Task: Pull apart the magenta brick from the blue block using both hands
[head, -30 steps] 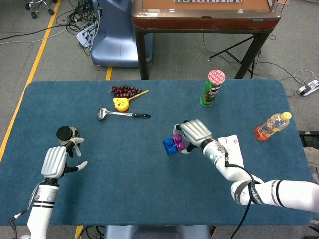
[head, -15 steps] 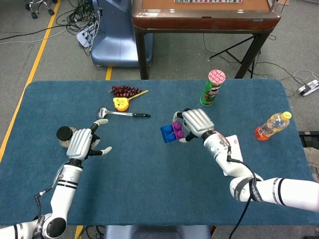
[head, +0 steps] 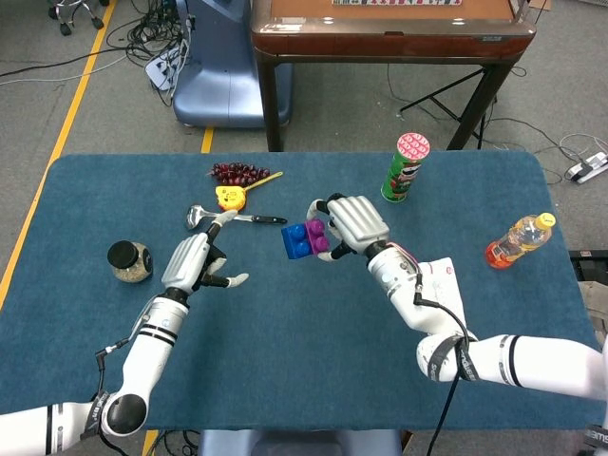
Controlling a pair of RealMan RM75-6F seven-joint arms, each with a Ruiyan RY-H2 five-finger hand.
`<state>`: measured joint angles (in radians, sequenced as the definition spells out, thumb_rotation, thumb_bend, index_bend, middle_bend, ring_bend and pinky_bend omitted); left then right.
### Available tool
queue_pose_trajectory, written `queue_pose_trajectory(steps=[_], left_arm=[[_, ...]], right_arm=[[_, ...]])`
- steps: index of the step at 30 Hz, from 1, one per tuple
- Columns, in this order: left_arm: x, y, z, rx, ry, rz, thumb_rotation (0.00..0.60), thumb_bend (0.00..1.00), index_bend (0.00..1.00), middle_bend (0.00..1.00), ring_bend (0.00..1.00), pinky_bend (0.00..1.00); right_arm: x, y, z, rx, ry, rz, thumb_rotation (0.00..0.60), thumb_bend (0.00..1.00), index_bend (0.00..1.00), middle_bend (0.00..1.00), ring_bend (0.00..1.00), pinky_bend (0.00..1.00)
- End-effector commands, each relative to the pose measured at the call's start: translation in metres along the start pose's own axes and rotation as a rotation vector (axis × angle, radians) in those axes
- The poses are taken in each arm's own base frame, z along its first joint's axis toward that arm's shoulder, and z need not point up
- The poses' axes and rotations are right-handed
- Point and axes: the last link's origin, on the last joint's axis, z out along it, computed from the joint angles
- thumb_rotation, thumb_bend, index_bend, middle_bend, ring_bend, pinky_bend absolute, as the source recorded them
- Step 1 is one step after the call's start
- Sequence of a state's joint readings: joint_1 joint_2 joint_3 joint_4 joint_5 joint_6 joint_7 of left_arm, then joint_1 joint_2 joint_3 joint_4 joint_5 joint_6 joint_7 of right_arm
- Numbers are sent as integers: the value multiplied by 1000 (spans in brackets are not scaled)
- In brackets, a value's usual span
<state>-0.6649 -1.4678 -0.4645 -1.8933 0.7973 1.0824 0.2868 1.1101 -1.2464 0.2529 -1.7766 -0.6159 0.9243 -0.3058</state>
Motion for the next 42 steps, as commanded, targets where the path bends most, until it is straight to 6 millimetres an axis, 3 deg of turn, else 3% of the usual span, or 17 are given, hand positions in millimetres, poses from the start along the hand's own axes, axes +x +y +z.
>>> queue_pose_trajectory(steps=[1, 6, 10, 18, 36, 42], left_arm=[[-2, 8, 3, 2, -22, -15, 600, 0, 146, 1000, 1000, 1000], [-8, 13, 8, 23, -34, -52, 599, 0, 183, 1000, 1000, 1000], [-11, 15, 11, 47, -42, -64, 543, 0, 209, 1000, 1000, 1000], [-12, 14, 14, 95, 10, -48, 505, 0, 255, 1000, 1000, 1000], [-17, 19, 11, 93, -3, -14, 506, 0, 220, 1000, 1000, 1000], [-20, 22, 17, 98, 7, 1, 530, 0, 213, 1000, 1000, 1000]], right_arm=[[0, -5, 3, 7, 9, 11, 600, 250, 646, 1000, 979, 1000], [-1, -15, 7, 25, 11, 25, 600, 254, 645, 1000, 980, 1000], [-3, -22, 10, 36, 4, 32, 600, 261, 645, 1000, 979, 1000], [-6, -31, 14, 58, -11, 21, 600, 262, 646, 1000, 980, 1000], [-11, -44, 25, 68, -6, 30, 600, 263, 645, 1000, 980, 1000], [-14, -47, 27, 73, -8, 30, 600, 263, 646, 1000, 979, 1000]])
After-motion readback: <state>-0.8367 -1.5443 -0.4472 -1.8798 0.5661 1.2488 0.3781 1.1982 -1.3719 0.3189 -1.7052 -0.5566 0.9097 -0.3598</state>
